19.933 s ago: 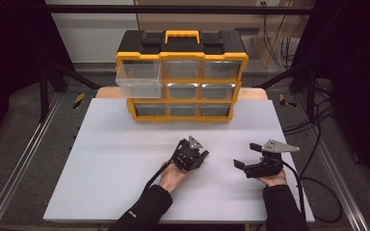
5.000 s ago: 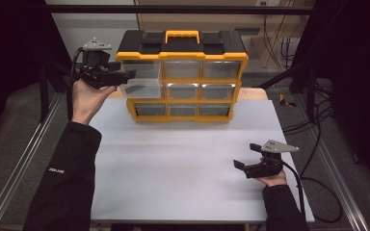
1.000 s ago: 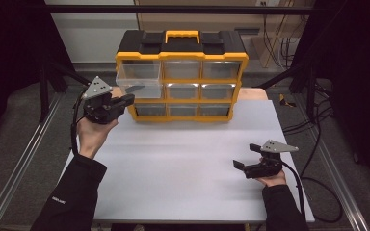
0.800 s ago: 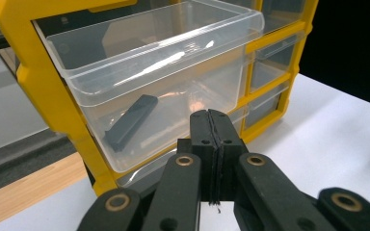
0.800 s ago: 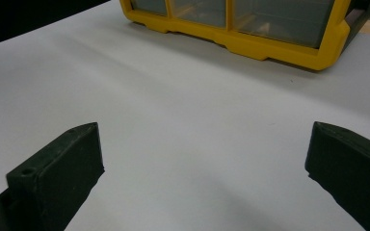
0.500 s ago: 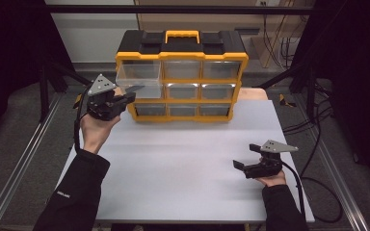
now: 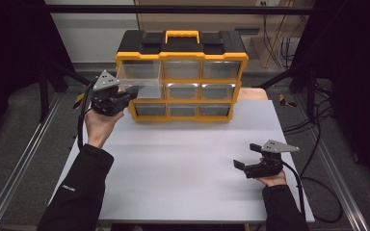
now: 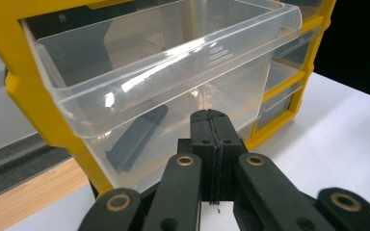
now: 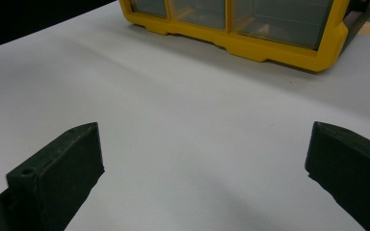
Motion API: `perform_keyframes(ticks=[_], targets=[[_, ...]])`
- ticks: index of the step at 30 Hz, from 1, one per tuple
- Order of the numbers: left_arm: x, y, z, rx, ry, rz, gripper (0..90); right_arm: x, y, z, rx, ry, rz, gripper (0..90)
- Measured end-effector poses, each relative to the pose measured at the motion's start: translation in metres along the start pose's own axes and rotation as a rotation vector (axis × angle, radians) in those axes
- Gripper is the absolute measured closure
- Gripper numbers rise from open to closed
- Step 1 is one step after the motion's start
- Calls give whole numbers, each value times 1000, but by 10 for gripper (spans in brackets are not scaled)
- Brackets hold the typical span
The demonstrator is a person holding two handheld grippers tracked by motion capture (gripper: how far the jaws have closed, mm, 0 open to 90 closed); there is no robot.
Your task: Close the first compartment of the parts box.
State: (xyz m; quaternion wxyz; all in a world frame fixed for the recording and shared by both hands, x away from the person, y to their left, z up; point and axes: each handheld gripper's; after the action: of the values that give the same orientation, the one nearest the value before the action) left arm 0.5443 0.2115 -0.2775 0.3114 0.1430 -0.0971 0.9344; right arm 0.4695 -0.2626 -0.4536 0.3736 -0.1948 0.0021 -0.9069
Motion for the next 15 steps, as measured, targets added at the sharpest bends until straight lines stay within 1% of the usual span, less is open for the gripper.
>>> perform_keyframes(ticks=[1, 2, 3, 4, 5, 6, 7, 15], targets=[[-1, -1, 0, -12, 4, 3, 892, 0, 0, 0, 0, 0, 1, 1], [-2, 0, 0, -4, -4, 2, 892, 0, 0, 0, -1, 0, 1, 1], [-2, -1, 1, -14, 3, 6, 892, 0, 0, 0, -1, 0, 0, 1], [-3, -1, 1, -13, 5, 4, 892, 0, 0, 0, 0, 0, 0, 1], [-3, -1, 0, -3, 0, -2, 892, 0, 0, 0, 0, 0, 0, 1], [-3, -1, 1, -5, 1, -2, 892, 0, 0, 0, 0, 1, 1, 1], [-3, -2, 1, -18, 10, 4, 892, 0, 0, 0, -1, 0, 1, 1], [-6, -4, 3, -18, 15, 15, 892, 0, 0, 0, -2, 1, 3, 1]])
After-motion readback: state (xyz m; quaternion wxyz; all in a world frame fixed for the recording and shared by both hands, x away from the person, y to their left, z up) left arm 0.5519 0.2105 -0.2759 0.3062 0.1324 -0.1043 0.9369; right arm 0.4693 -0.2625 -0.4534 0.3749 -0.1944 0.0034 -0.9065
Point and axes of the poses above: each handheld gripper's, and its own axes: x roughly backward along the jaws, z roughly out of its top, y roughly to its right, and after that the axes turned 4 degrees about y, right-handed
